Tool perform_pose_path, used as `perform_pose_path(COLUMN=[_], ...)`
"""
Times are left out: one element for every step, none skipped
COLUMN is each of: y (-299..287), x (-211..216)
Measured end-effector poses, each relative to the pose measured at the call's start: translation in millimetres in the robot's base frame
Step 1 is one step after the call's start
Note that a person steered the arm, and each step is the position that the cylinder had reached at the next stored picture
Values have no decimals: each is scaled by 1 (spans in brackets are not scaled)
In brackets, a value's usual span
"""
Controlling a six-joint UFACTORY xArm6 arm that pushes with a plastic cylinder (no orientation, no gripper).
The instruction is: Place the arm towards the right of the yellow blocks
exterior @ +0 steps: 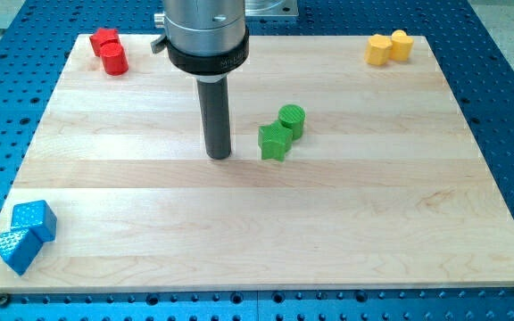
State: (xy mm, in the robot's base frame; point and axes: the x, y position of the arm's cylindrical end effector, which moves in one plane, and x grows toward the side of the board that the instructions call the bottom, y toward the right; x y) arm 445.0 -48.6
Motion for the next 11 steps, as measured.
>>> perform_pose_path(y=[-5,-11,12,53,116,126,180,304,382,369,293], x=[-1,-72,-101,-91,-75,-68,-74,-111,-175,-230,-233])
